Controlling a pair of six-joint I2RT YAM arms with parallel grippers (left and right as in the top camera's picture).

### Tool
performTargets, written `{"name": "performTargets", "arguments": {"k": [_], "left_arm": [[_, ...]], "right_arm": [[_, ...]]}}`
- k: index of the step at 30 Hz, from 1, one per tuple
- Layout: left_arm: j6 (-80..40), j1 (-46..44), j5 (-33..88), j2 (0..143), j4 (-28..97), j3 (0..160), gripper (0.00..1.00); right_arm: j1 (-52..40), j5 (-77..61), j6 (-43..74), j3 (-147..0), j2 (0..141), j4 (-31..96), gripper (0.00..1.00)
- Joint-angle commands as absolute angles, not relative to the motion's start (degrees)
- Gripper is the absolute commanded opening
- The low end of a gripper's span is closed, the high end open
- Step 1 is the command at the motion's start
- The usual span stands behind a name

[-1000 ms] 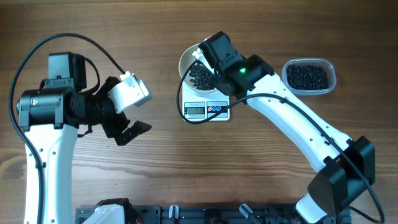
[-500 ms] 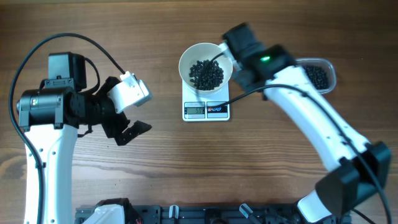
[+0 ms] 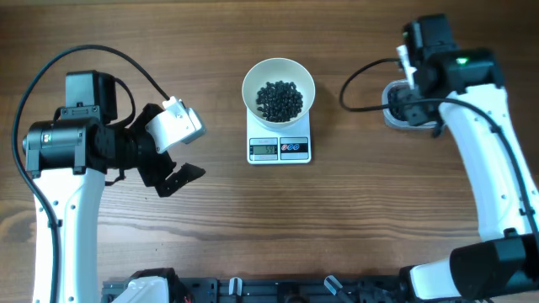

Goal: Scoop item into bowl and weigh 150g on scale
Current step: 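Move the empty scoop right back toward the bean container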

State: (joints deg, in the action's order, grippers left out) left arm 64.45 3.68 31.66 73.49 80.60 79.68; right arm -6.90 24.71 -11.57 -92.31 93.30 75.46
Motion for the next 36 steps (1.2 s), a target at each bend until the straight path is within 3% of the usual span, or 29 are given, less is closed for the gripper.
{"name": "performTargets", "arguments": {"k": [1,16,36], "left_arm": [[65.6,3.9,33.1,72.9,80.6,80.9,1.00],[65.6,3.9,33.1,72.9,80.6,80.9,1.00],[65.6,3.9,33.1,72.9,80.6,80.9,1.00]], "right_arm": [[-4.6,25.6,-10.5,-93.2,93.7,75.7,0.04],[-3.6,28.3,-8.5,-84.4,99.6,70.1,0.04],[-3.3,34.7,-7.1,-84.1,107.8,66.2,0.04]]}}
